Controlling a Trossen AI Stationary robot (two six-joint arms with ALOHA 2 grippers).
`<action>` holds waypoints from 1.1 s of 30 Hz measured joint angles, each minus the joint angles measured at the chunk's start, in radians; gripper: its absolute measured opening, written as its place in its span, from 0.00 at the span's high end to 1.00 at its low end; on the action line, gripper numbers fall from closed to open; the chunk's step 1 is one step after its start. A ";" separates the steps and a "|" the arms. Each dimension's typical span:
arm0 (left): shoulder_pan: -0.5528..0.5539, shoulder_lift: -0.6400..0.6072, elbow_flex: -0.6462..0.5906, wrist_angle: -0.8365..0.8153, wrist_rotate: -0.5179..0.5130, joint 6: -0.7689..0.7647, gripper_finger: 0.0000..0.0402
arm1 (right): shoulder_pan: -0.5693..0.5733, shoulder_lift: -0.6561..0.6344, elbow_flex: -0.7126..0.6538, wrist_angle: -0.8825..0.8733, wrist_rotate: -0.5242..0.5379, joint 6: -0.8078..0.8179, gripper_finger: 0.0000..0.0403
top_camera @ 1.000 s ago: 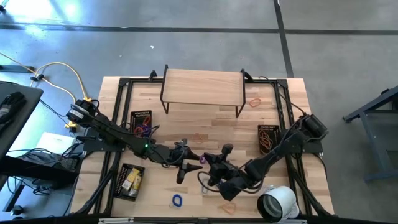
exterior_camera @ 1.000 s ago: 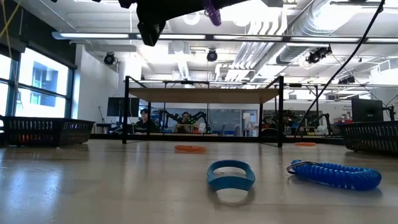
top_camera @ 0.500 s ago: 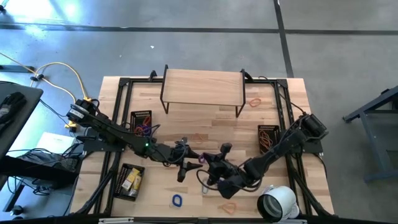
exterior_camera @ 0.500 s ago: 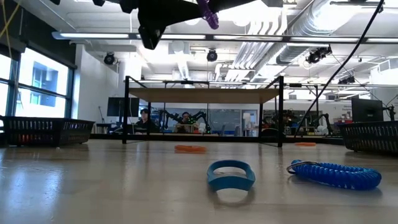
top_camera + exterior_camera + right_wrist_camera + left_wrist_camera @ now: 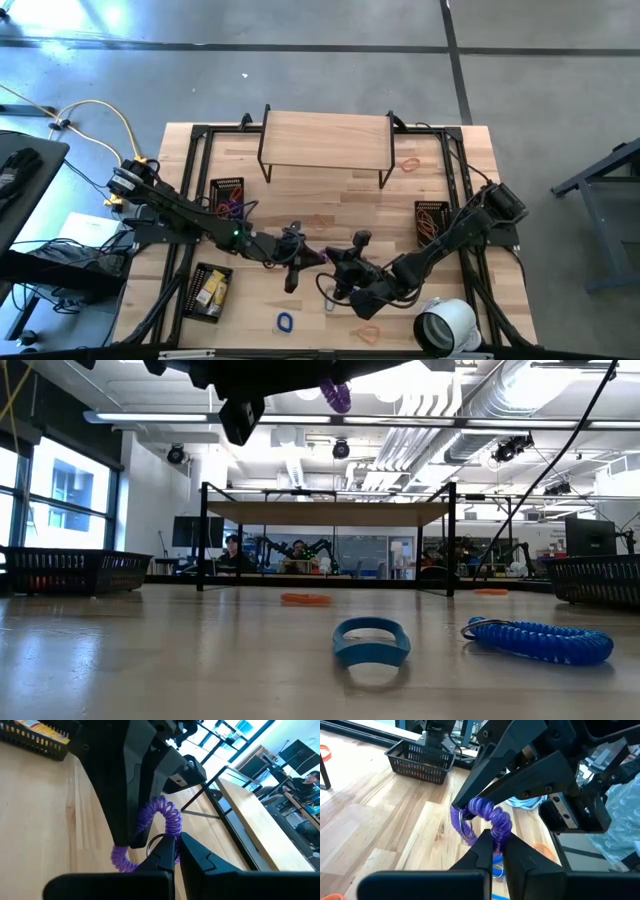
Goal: Pick & Place Office Desk Supplies
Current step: Put the violet spring keychain into the top left black bin
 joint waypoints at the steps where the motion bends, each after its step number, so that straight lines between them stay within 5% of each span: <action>1: -0.002 0.000 0.000 -0.004 0.000 0.000 0.97 | 0.000 0.000 0.000 0.000 -0.001 0.000 0.99; 11: -0.027 0.000 0.000 -0.038 0.000 -0.007 0.97 | -0.010 -0.001 0.001 -0.029 -0.184 0.066 0.95; 16: -0.019 0.000 0.000 -0.038 0.000 -0.022 0.97 | -0.027 -0.001 0.001 -0.107 -0.252 0.199 0.77; 24: -0.004 0.000 0.000 -0.073 0.001 -0.031 0.97 | -0.016 -0.001 0.001 -0.127 -0.214 0.210 0.44; 33: -0.010 -0.052 0.000 -0.209 0.010 -0.069 0.97 | -0.008 -0.001 0.001 -0.139 -0.199 0.286 0.39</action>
